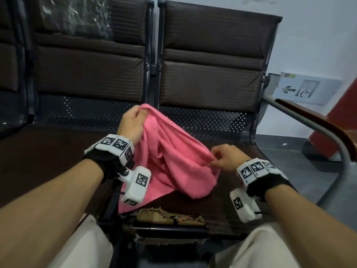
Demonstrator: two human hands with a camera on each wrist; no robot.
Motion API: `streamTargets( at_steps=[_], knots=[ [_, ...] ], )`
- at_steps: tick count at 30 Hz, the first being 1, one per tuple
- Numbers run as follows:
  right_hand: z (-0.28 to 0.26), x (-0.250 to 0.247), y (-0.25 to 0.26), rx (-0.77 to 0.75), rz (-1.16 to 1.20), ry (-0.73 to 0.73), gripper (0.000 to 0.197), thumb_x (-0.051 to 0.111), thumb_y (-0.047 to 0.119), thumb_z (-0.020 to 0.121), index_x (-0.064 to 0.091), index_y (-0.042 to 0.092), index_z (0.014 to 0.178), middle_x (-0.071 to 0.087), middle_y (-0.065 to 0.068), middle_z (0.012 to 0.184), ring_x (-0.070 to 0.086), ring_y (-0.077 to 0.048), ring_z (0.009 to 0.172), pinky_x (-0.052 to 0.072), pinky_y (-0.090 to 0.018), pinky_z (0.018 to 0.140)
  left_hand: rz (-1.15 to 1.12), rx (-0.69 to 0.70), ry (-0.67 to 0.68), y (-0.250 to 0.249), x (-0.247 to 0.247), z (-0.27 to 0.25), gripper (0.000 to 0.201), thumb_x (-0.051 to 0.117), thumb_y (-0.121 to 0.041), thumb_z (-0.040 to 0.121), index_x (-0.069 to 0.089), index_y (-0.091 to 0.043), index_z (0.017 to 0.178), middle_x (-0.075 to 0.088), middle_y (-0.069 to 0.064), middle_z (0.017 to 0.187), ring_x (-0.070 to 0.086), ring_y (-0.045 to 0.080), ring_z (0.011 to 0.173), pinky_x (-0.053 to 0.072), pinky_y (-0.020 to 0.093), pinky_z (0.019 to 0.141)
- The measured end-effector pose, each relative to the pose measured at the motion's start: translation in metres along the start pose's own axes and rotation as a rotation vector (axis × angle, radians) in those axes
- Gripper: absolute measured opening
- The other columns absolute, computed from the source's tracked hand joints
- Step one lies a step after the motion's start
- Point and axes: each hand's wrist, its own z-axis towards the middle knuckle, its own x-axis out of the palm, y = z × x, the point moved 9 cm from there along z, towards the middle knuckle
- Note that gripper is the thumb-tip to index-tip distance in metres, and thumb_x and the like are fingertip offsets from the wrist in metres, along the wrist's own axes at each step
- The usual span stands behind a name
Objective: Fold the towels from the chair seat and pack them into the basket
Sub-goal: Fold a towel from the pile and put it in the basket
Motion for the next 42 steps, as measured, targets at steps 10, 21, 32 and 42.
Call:
streamTargets(
  at_steps=[10,21,32,42],
  knots=[
    [0.007,-0.008,-0.025,0.213,0.388,-0.246,0.026,0.062,0.031,0.09,0.061,0.017,0.069,0.061,-0.002,0.069,0.056,-0.019,0.072,0.042,-0.028,0.066,0.094,-0.209,0.238,0.035,0.029,-0.018,0.031,0.055,-0.037,0.091,0.066,-0.008,0.092,0.063,0.006,0.089,0.056,0.015,0.085,0.041,0.027,0.081],
    [-0.013,0.075,-0.053,0.302,-0.212,0.452,0.052,0.076,0.034,0.052,0.07,0.011,0.098,0.073,-0.009,0.092,0.069,-0.027,0.088,0.057,-0.037,0.079,0.268,-0.123,0.413,0.026,0.031,-0.04,0.039,0.056,-0.009,0.091,0.054,-0.01,0.13,0.067,0.012,0.094,0.054,0.013,0.075,0.04,0.023,0.072],
    [-0.021,0.017,0.005,0.196,0.686,-0.009,0.013,0.052,0.007,0.095,0.047,0.016,0.087,0.06,-0.01,0.07,0.059,-0.013,0.042,0.049,-0.025,0.037,0.406,-0.05,0.429,0.016,0.037,-0.043,0.009,0.064,-0.025,0.086,0.071,-0.019,0.085,0.071,0.0,0.092,0.065,0.016,0.092,0.05,0.031,0.087],
    [-0.016,-0.047,0.071,-0.187,0.868,-0.276,0.023,0.066,-0.009,0.078,0.069,0.012,0.089,0.071,-0.009,0.084,0.068,-0.016,0.076,0.055,-0.021,0.076,-0.232,-0.187,0.024,-0.009,-0.011,-0.013,0.019,0.059,-0.013,0.082,0.067,-0.02,0.067,0.066,-0.004,0.066,0.061,0.012,0.067,0.05,0.024,0.06]
  ],
)
